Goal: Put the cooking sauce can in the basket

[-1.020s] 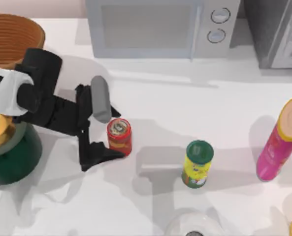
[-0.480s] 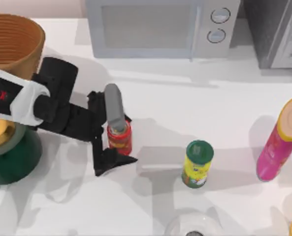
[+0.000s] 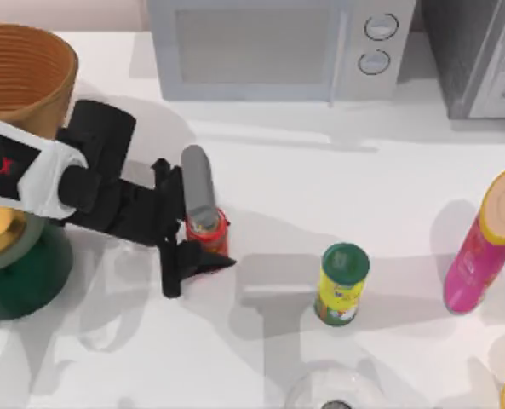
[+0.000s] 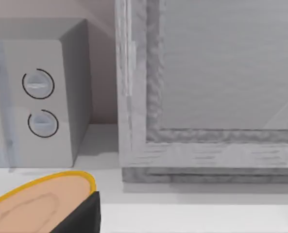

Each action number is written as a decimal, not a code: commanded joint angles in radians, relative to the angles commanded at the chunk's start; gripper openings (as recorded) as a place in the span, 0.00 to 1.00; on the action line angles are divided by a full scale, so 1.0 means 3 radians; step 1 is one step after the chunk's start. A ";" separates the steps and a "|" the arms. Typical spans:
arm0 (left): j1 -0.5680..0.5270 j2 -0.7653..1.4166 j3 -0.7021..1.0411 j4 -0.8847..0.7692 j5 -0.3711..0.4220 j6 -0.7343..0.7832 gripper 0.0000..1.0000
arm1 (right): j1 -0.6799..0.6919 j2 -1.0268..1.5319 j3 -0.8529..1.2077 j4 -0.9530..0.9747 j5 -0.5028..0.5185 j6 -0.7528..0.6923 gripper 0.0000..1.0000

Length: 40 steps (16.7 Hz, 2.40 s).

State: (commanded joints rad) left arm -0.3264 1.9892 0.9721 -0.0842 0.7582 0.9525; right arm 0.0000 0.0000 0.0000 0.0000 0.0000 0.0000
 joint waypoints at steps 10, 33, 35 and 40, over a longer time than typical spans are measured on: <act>0.0000 0.0000 0.0000 0.0000 0.0000 0.0000 0.00 | 0.0000 0.0000 0.0000 0.0000 0.0000 0.0000 1.00; 0.1555 -0.1058 0.2068 -0.1762 -0.2143 -0.2807 0.00 | 0.0000 0.0000 0.0000 0.0000 0.0000 0.0000 1.00; 0.1561 -0.1060 0.2073 -0.1768 -0.2148 -0.2813 0.00 | 0.0000 0.0000 0.0000 0.0000 0.0000 0.0000 1.00; 0.1547 -0.0958 0.2039 -0.1660 -0.2154 -0.2809 0.00 | 0.0000 0.0000 0.0000 0.0000 0.0000 0.0000 1.00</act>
State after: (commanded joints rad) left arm 0.1376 1.7019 1.5838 -0.5822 0.1120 0.1098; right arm 0.0000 0.0000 0.0000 0.0000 0.0000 0.0000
